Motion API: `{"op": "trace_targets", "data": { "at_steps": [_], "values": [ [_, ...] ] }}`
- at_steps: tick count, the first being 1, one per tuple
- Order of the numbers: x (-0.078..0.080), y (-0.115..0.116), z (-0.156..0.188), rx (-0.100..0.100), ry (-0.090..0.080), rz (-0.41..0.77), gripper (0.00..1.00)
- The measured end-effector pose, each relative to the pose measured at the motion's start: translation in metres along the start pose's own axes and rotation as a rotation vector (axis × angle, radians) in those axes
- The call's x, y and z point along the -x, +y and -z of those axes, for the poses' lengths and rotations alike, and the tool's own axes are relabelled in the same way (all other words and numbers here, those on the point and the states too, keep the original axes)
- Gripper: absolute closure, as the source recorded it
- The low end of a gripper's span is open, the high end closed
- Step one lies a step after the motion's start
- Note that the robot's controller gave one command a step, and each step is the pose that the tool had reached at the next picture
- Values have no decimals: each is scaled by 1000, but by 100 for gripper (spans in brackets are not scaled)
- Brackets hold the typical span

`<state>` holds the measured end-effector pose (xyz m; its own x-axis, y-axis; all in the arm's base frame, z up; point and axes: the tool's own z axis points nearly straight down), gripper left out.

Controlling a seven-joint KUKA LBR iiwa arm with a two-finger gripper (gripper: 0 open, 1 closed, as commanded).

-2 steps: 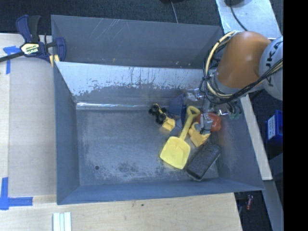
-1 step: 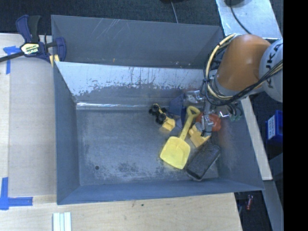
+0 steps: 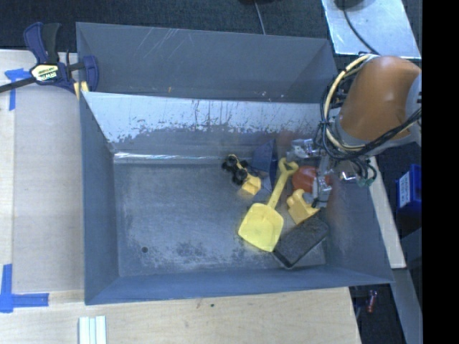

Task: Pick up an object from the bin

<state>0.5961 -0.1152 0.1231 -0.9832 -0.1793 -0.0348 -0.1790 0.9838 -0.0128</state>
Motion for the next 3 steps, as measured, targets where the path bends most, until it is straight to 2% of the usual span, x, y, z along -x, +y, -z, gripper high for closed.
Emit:
{"op": "trace_targets", "data": {
  "at_steps": [1, 2, 3],
  "values": [
    [12, 12, -17, 1, -10, 23, 0],
    [13, 13, -42, -3, -5, 211, 0],
    [5, 21, -46, -4, -7, 212, 0]
  ]
}}
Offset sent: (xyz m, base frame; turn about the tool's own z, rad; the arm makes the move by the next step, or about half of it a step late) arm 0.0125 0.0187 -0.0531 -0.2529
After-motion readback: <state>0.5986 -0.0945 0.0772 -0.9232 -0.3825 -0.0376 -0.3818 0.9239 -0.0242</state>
